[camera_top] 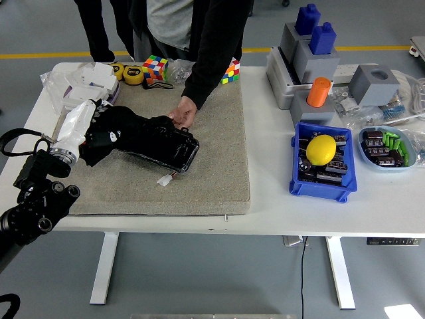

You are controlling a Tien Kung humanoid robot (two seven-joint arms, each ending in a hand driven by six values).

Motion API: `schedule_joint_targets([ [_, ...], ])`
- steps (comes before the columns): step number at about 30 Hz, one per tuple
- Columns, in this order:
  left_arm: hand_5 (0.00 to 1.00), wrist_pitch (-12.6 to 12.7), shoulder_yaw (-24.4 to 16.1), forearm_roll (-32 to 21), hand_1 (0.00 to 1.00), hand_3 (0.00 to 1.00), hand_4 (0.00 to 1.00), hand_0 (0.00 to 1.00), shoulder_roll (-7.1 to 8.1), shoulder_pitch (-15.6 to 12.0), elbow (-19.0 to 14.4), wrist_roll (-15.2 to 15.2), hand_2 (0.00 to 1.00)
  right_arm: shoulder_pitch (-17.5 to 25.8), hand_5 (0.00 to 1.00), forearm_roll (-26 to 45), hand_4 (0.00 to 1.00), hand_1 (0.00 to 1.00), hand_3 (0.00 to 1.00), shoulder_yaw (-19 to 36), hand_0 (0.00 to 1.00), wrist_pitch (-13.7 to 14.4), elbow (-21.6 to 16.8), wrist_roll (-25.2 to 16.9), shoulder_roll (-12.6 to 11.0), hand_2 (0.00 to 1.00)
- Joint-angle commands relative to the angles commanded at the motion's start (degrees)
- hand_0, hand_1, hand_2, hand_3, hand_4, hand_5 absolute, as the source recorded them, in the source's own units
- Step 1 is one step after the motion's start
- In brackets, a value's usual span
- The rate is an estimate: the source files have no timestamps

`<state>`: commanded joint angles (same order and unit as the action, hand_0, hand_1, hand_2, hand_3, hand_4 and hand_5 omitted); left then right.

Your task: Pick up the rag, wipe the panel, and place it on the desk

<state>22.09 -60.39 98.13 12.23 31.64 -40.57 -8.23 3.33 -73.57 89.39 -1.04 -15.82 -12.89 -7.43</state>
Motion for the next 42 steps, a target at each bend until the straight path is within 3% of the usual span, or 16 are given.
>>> schedule_joint_targets([
  [6,0.002,1.11,-3.89,0.92,0.330,0.557,0.756,0.228,0.25,0.15,3.23,-0.67,0.422,-0.03,0.367,0.12,0.908,0.566,0.522,-0.06,0.590,0.00,-0.04,-0.01,0.01,0.482],
  [15,0.002,3.03,-9.54,0.49,0.359,0.558,0.757,0.236,1.14,-1.92,3.56,-2.55,0.440,0.28,0.365,-0.05,0.908,0.566,0.523,-0.02,0.590,-0.02,-0.05,0.00,-0.04,0.482],
  [16,0.002,3.16,-9.82,0.30,0.459,0.564,0.757,0.284,1.19,-2.16,3.66,-2.68,0.503,0.25,0.367,-0.06,0.907,0.566,0.523,-0.03,0.590,-0.03,-0.06,0.00,-0.05,0.482],
  [21,0.002,3.39,-11.03,-0.28,0.459,0.564,0.757,0.284,1.18,-3.24,4.31,-2.14,0.503,0.10,0.367,0.01,0.907,0.566,0.523,0.01,0.590,-0.06,-0.13,0.00,0.08,0.482],
  [22,0.114,3.08,-11.22,-0.51,0.585,0.582,0.853,0.438,1.18,-3.44,4.43,-1.84,0.582,0.10,0.367,0.00,0.907,0.566,0.522,0.07,0.590,-0.06,-0.13,-0.01,0.10,0.482],
  [27,0.114,0.36,-10.99,-2.21,0.585,0.582,0.853,0.438,1.25,-4.17,4.58,-0.57,0.582,0.18,0.367,-0.12,0.907,0.566,0.522,0.32,0.590,-0.06,-0.08,-0.01,0.13,0.482],
  [28,0.270,-0.22,-10.94,-2.29,0.771,0.759,0.944,0.725,1.20,-4.32,4.50,-0.24,0.793,0.20,0.365,-0.13,0.906,0.566,0.523,0.33,0.590,-0.06,-0.09,-0.01,0.13,0.482],
  [33,0.270,-1.50,-10.81,-2.77,0.771,0.759,0.944,0.725,0.96,-4.88,3.66,0.49,0.793,0.19,0.365,-0.08,0.906,0.566,0.523,0.18,0.590,-0.08,-0.15,-0.03,0.15,0.482],
  [34,0.497,-1.60,-10.89,-2.72,0.915,0.895,0.998,0.858,0.92,-4.93,3.43,0.67,0.936,0.16,0.365,-0.06,0.906,0.566,0.523,0.14,0.590,-0.09,-0.16,-0.03,0.14,0.482],
  [39,0.497,-2.09,-11.27,-1.80,0.915,0.895,0.998,0.858,0.86,-5.10,2.08,1.81,0.936,0.15,0.365,-0.16,0.906,0.566,0.523,0.29,0.590,-0.13,-0.13,-0.02,0.17,0.482],
  [40,0.513,-2.23,-11.48,-1.34,0.984,0.998,0.998,0.929,0.87,-5.19,1.71,2.31,0.997,0.16,0.365,-0.15,0.906,0.566,0.522,0.34,0.590,-0.13,-0.12,-0.01,0.17,0.482],
  [42,0.513,-2.63,-11.67,-0.87,0.984,0.998,0.998,0.929,0.95,-5.32,1.15,3.26,0.997,0.18,0.365,-0.17,0.906,0.566,0.522,0.38,0.590,-0.14,-0.11,-0.01,0.16,0.482],
])
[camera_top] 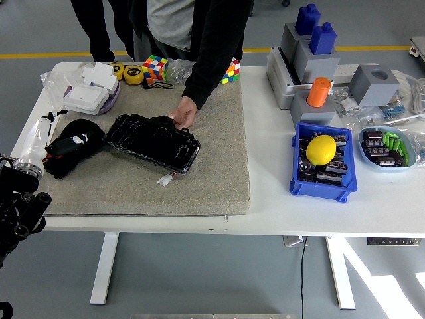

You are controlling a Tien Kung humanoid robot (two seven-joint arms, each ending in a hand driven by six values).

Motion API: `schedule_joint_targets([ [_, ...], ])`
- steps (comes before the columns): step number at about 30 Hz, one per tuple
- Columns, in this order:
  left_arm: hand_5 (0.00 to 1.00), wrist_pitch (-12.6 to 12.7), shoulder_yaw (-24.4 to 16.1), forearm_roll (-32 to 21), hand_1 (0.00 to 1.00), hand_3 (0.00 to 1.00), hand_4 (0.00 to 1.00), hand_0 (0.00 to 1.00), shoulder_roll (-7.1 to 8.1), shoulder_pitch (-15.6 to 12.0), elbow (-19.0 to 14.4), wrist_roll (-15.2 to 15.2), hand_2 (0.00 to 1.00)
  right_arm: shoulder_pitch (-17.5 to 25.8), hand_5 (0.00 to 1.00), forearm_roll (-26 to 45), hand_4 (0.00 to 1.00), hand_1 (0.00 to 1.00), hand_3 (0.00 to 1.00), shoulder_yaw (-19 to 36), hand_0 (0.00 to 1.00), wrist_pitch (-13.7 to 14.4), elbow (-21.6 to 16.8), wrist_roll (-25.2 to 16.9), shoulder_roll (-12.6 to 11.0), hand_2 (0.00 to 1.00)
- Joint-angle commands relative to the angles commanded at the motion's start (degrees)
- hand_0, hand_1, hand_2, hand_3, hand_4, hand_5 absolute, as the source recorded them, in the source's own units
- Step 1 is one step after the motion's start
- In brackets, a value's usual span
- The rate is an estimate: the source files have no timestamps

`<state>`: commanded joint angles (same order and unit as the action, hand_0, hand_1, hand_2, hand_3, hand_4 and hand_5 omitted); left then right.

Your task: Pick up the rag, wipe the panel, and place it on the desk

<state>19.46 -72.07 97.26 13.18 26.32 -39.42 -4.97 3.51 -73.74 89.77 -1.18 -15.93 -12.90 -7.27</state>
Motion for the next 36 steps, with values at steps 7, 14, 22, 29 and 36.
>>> schedule_joint_targets([
  [7,0.513,-0.13,-2.19,-4.18,0.962,0.977,0.998,0.900,0.70,-3.25,-7.78,-1.00,0.987,0.07,0.366,-0.04,0.907,0.566,0.523,0.06,0.590,0.01,0.01,-0.03,0.03,0.482],
  [14,0.327,3.30,-7.28,-13.29,0.658,0.711,0.998,0.609,-1.80,-7.34,-16.24,-9.00,0.710,-0.01,0.367,-0.40,0.908,0.566,0.523,0.30,0.590,0.05,0.25,0.02,0.17,0.482],
  [22,0.248,3.37,-13.77,-12.48,0.602,0.605,0.942,0.547,-5.38,-10.71,-19.97,-9.29,0.621,-0.16,0.367,-1.16,0.908,0.566,0.523,1.28,0.590,0.12,1.04,0.21,0.29,0.482],
  [29,0.244,2.86,-15.30,-12.30,0.606,0.603,0.935,0.548,-5.41,-11.80,-20.77,-8.85,0.614,-0.32,0.368,-2.18,0.909,0.566,0.523,2.53,0.590,0.14,1.79,0.29,0.10,0.483],
  [36,0.233,2.78,-16.28,-12.37,0.606,0.602,0.927,0.553,-5.93,-12.75,-21.64,-8.75,0.613,-0.44,0.369,-2.91,0.910,0.566,0.522,3.26,0.590,0.14,2.31,0.30,0.08,0.483],
])
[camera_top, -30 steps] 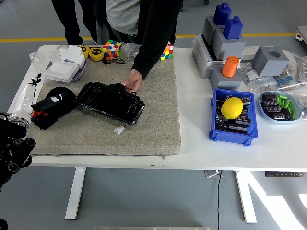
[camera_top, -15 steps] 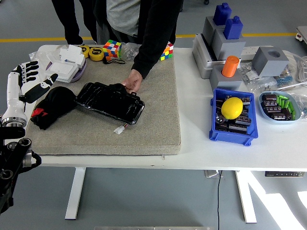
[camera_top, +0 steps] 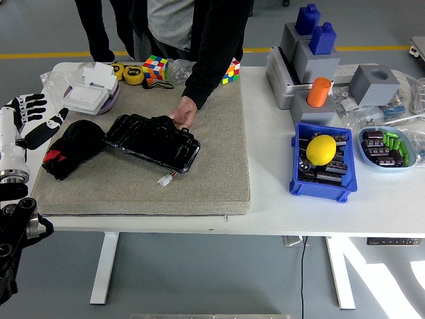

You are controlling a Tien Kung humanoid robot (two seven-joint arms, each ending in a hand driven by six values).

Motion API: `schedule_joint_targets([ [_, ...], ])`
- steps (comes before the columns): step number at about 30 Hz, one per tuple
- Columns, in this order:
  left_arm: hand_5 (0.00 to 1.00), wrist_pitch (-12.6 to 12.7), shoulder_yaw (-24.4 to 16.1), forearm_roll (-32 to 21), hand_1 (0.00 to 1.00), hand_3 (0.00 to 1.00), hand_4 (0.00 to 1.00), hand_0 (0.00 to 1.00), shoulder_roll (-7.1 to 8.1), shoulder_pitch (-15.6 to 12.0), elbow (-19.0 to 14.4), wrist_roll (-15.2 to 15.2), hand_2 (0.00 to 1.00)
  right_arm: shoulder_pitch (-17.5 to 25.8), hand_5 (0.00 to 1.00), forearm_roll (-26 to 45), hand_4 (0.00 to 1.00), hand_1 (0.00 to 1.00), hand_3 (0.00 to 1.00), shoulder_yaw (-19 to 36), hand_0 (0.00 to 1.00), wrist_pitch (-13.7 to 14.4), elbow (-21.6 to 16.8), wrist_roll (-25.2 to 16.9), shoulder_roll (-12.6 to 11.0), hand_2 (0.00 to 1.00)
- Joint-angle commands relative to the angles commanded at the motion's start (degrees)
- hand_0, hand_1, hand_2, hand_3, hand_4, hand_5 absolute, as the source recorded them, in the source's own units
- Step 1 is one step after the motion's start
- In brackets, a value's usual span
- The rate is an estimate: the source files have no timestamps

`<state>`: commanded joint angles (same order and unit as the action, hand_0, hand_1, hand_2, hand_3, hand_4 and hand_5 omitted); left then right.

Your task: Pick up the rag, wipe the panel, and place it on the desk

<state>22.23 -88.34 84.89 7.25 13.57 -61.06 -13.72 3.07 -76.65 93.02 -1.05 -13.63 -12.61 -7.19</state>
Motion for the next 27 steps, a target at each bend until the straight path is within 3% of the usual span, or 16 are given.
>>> schedule_joint_targets([
  [27,0.237,-0.61,-0.49,0.29,0.611,0.603,0.925,0.555,-0.14,-0.79,-1.10,0.78,0.615,-0.14,0.376,-0.22,0.907,0.566,0.522,-0.30,0.590,0.12,0.31,0.01,-0.64,0.483],
])
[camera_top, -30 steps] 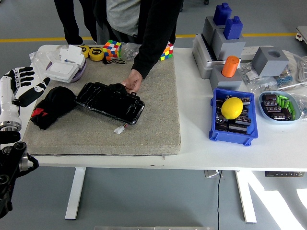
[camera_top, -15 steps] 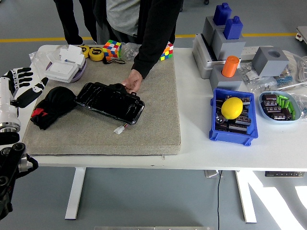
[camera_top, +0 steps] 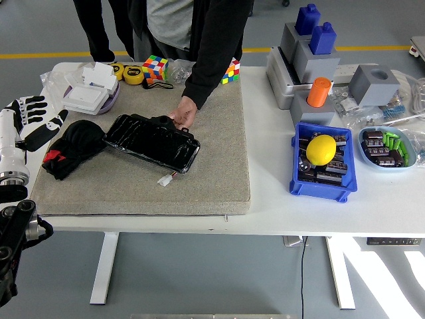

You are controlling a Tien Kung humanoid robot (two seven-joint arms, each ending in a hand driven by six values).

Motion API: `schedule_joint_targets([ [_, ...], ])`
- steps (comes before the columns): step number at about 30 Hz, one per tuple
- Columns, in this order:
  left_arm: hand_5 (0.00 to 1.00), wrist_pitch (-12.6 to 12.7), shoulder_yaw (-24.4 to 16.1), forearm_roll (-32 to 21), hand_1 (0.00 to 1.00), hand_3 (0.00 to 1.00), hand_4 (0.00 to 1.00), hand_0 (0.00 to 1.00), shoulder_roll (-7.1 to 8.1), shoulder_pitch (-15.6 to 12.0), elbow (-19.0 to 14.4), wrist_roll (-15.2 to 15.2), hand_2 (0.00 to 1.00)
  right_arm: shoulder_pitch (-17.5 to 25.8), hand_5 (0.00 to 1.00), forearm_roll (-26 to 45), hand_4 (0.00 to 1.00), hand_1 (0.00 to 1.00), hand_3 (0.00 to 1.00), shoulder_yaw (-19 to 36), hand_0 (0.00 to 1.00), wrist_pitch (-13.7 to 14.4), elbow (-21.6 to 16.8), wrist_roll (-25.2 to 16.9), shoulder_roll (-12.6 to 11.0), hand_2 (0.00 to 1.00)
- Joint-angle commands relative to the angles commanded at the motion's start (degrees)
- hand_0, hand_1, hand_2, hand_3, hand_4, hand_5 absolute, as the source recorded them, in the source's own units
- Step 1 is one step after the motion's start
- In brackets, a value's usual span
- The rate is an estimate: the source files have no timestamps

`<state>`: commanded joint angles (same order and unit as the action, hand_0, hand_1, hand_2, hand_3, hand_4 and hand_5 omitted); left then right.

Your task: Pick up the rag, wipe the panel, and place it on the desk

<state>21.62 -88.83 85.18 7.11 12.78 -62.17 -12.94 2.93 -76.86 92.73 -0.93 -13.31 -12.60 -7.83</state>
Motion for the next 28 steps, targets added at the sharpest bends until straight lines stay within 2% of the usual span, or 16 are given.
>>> schedule_joint_targets([
  [28,0.238,-0.20,0.33,-0.17,0.612,0.602,0.923,0.557,-0.04,-0.18,-1.18,0.20,0.614,-0.21,0.375,-0.06,0.902,0.566,0.522,1.20,0.590,0.09,-0.17,0.04,0.48,0.483],
])
